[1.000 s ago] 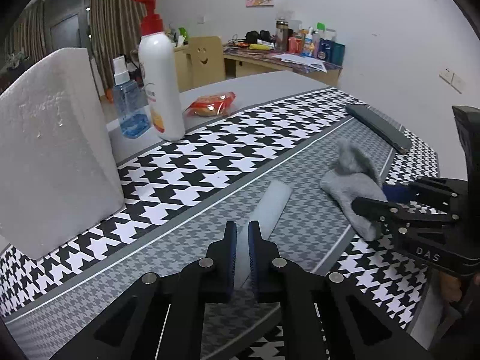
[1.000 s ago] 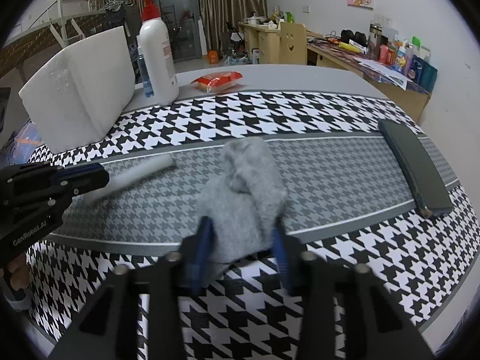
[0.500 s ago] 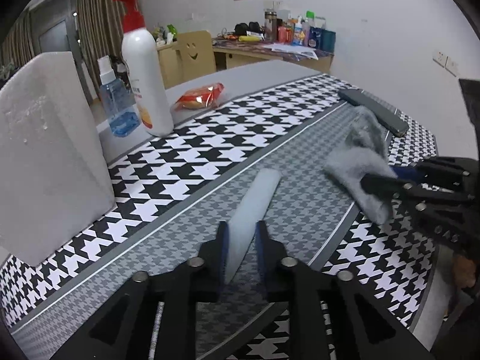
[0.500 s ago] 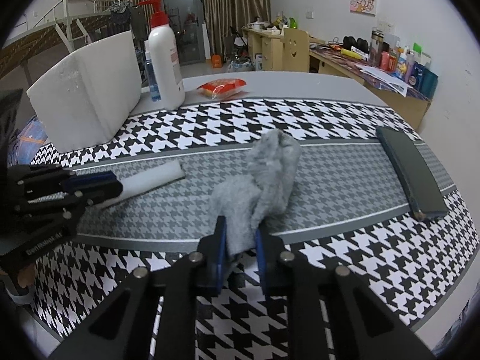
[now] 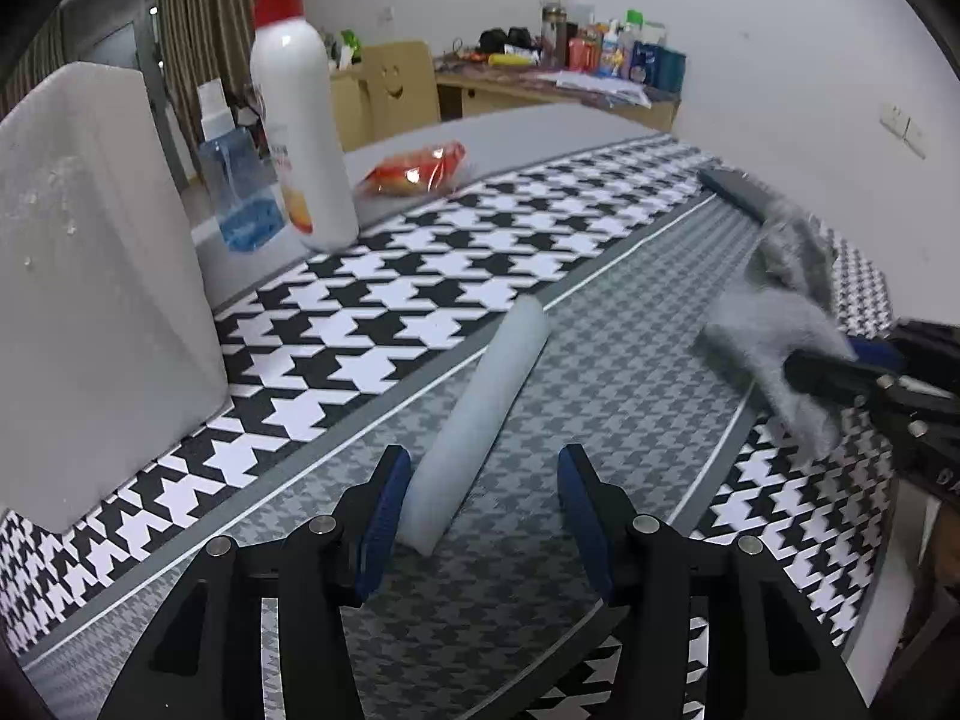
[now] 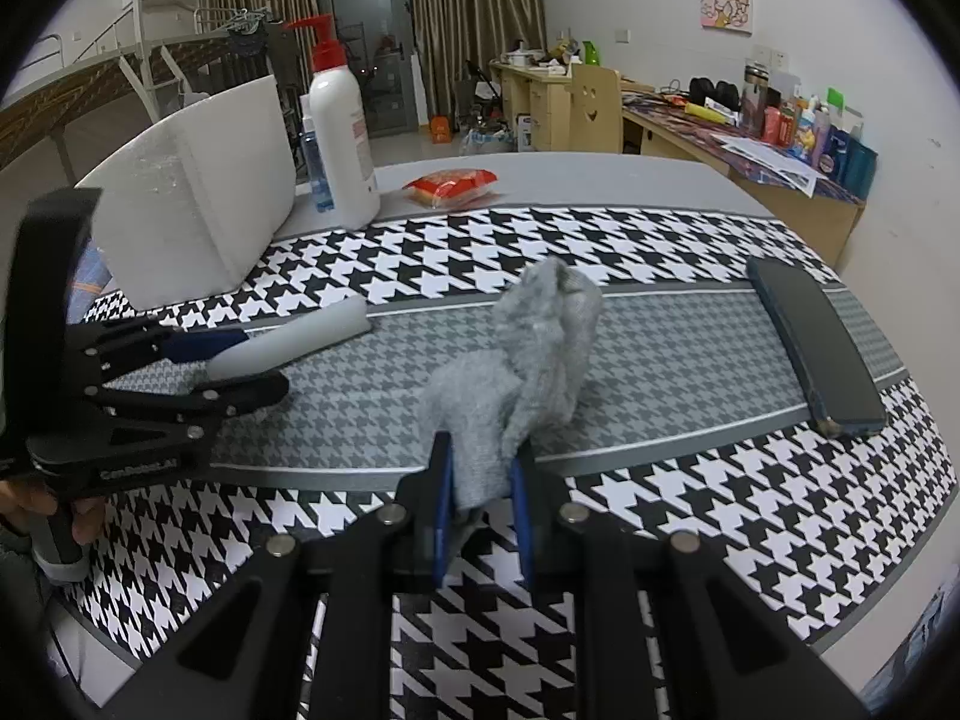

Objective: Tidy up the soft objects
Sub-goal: 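Lift and carry the sponge stick and sock with both tools over the foam box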

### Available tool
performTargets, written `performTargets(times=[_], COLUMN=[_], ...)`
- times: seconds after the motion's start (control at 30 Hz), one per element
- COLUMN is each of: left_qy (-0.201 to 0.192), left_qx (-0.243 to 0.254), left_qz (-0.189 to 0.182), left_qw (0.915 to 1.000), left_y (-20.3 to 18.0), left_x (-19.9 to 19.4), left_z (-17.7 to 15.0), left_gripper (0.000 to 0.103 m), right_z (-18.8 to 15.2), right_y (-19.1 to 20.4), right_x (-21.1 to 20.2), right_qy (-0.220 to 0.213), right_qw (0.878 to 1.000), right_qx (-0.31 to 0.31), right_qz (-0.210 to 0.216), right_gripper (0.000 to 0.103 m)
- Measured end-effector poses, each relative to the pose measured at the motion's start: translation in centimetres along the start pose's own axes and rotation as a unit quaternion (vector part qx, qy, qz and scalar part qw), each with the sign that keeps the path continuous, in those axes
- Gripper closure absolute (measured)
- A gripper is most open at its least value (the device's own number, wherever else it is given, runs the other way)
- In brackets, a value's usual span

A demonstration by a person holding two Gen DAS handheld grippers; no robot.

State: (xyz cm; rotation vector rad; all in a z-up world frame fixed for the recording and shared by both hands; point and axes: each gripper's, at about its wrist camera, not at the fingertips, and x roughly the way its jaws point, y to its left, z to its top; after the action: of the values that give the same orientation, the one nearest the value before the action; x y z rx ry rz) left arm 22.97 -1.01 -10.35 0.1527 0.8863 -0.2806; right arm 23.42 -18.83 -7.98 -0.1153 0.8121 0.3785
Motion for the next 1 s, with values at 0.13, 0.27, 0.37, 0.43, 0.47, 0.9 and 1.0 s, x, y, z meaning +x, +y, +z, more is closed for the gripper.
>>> performTargets(times=[0.13, 0.27, 0.37, 0.43, 0.47, 0.9, 1.0], left_qy=[-0.002, -0.005, -0.010, -0.020, -0.025, -0.096, -0.104], left_qx=[-0.008, 0.003, 0.005, -0.011, -0.013, -0.017, -0.021], left_qz=[0.017, 0.021, 0.025, 0.008, 0.005, 0.007, 0.007], left_qw=[0.9998, 0.9998, 0.9996, 0.9997, 0.9996, 0.9952, 0.9943], left_y=[0.2, 0.1, -0.1, 0.0, 0.0, -1.5, -1.5], left_x=[-0.2, -0.3, -0.9, -1.7, -2.0, -7.8, -8.8], left_z=[0.1, 0.0, -0.1, 0.0, 0.0, 0.3, 0.1], left_gripper=[0.079, 0.089, 0.092, 0.092, 0.092, 0.092, 0.092], right_z=[0.0, 0.1, 0.1, 0.3, 0.4, 0.9, 1.1], right_y=[-0.1, 0.1, 0.2, 0.4, 0.5, 2.2, 2.4], right_x=[0.0, -0.4, -0.9, -1.3, -1.5, -5.2, -5.8], right_qy=[0.001, -0.002, -0.014, -0.020, -0.024, -0.079, -0.090], right_qw=[1.000, 1.000, 1.000, 1.000, 1.000, 0.996, 0.995], right_qx=[0.001, -0.002, -0.001, -0.003, -0.005, -0.029, -0.032], right_qz=[0.000, 0.002, 0.001, 0.000, 0.000, 0.002, 0.002], right_gripper=[0.082, 0.082, 0.082, 0.082, 0.082, 0.082, 0.082])
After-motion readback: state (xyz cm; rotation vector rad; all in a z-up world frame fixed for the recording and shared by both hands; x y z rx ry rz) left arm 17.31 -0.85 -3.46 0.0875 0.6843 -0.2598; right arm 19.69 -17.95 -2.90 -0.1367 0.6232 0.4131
